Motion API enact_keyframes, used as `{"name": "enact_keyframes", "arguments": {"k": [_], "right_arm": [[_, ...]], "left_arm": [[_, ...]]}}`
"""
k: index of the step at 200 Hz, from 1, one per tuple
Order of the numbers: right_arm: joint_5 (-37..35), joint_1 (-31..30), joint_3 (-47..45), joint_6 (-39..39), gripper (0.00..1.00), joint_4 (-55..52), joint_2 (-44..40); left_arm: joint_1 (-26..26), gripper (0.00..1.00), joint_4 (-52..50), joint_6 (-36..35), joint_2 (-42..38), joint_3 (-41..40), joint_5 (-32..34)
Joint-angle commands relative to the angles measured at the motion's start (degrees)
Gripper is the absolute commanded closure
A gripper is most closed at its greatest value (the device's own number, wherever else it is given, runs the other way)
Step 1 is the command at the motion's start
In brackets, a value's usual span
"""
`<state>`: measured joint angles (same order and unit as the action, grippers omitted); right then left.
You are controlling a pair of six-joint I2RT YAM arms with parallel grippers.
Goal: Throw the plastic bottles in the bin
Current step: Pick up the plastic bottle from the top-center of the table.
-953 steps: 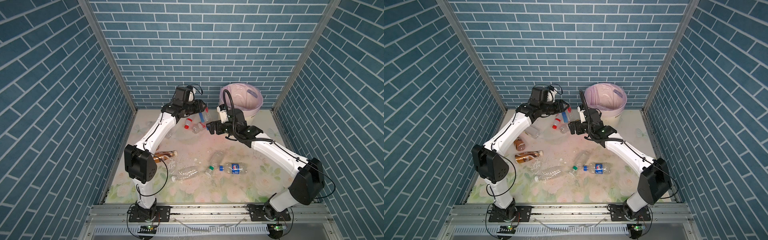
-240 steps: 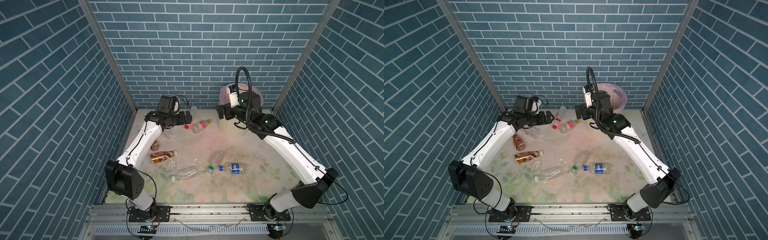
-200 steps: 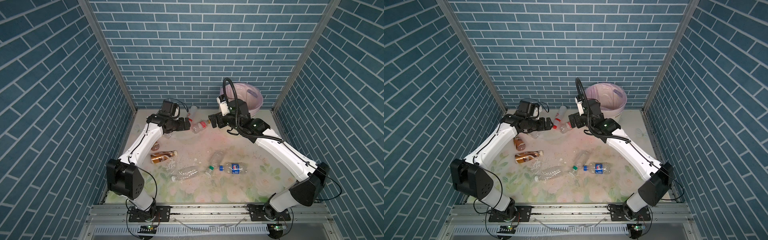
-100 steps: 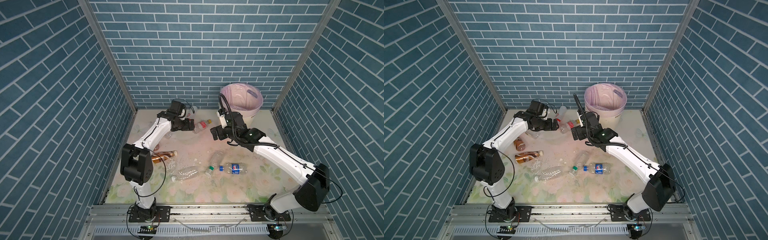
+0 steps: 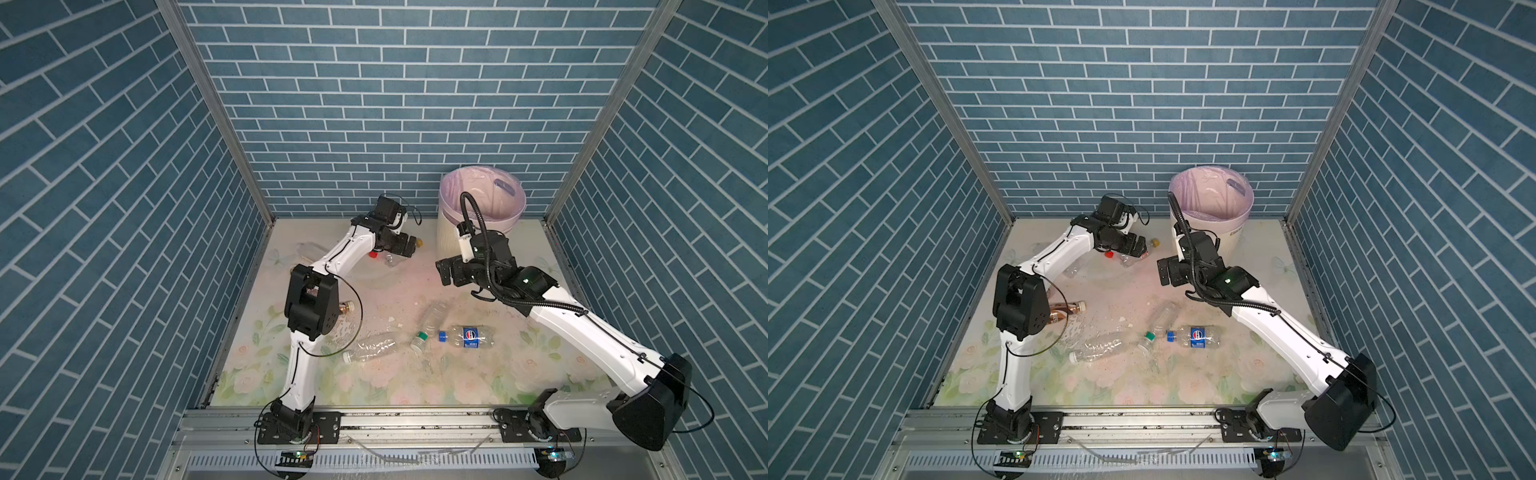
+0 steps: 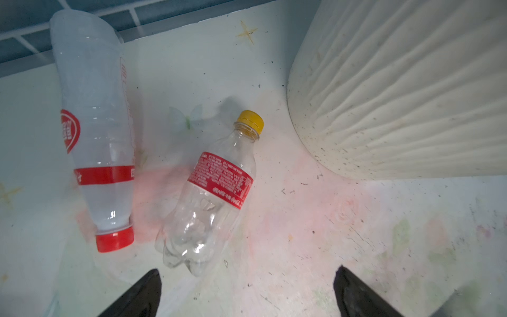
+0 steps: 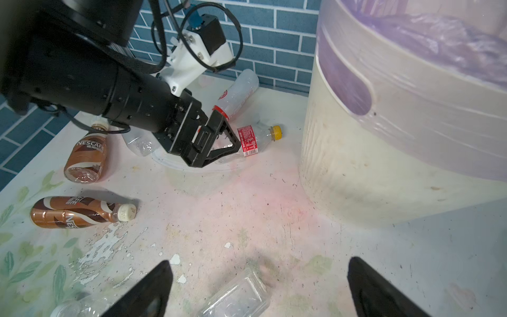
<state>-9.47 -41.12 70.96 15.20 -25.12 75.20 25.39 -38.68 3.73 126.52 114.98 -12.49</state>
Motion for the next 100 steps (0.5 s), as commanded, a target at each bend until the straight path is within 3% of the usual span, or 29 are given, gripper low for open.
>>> {"name": "enact_keyframes", "arguments": {"k": [1, 100], "right_arm": [[0.7, 0.2, -1.3, 1.4, 0.01, -0.5, -0.9], [2.1, 0.2, -0.8, 1.8, 0.01, 0.1, -0.5]], "left_arm": [[-0.2, 0.01, -1.2, -4.8, 3.2, 3.1, 0.8], [-0.9, 0.01, -8.7, -7.9, 16.1, 17.7, 2.4]]}}
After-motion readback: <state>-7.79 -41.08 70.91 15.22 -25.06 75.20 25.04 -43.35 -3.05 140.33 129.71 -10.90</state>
